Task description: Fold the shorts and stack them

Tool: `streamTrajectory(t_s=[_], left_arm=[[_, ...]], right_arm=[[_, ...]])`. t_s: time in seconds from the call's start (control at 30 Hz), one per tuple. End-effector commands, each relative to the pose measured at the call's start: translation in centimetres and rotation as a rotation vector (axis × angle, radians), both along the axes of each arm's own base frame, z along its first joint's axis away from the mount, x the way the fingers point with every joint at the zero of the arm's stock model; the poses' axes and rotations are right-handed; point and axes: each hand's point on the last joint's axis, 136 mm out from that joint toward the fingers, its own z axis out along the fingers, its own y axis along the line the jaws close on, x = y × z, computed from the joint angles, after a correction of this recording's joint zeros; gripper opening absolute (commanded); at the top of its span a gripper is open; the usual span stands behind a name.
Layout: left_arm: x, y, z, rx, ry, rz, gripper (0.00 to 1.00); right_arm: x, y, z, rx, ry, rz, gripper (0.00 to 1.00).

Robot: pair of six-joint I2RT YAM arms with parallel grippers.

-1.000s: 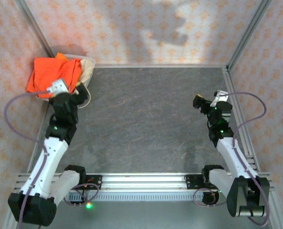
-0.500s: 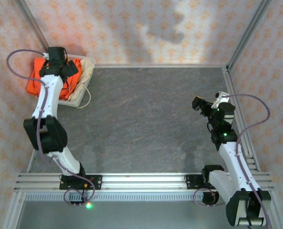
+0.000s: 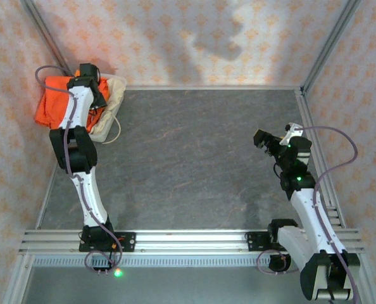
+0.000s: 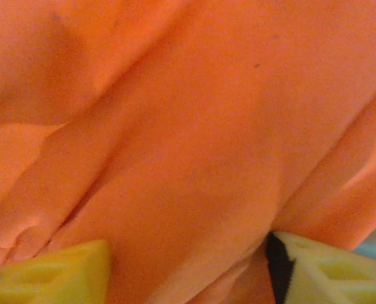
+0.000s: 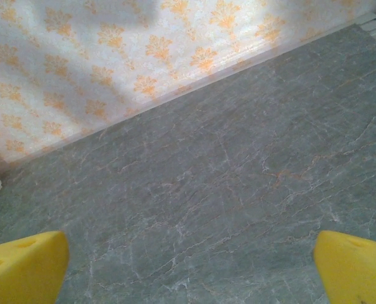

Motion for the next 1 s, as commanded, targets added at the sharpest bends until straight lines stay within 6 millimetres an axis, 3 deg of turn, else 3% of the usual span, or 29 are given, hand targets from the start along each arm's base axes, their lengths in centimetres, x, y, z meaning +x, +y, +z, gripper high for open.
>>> streamTrajectory(t_s=[0.0,0.23,0.37,0.47,0.77,0.87,0.97], left_arm=[[-0.7,0.9,0.9,0.033,0.031,0.004,0.53],[-0.5,1.0,2.5,0.052,0.000,-0.011,0.07],[-0.5,0.8,4.5,0.057,-0.038,-0.017,0.00],[-0.6,0.6,7.1,0.056,-0.097,-0.021,0.00],[-2.9,-0.6,20.8,0.096,-0.431,-0.005,0.00],[-4.2,-2.5,26.2,0.099,-0.577,-0.049,0.00],[-5.2,-5.7,30.6,0.101,-0.700,-0.133,0.00]], right_arm=[[-0.3,0.4,-0.5,0.028,0.007,0.010,0.99],[-0.4,0.4,-0.7,0.035,0.013,0.008,0.98],[-0.4,0.4,-0.7,0.038,0.013,0.007,0.98],[-0.4,0.4,-0.5,0.037,0.013,0.008,0.98],[-0.3,0.6,0.6,0.038,0.002,0.015,0.97],[-0.3,0.5,1.0,0.038,0.001,0.013,0.97],[-0.4,0.4,1.4,0.035,-0.002,0.007,0.97]])
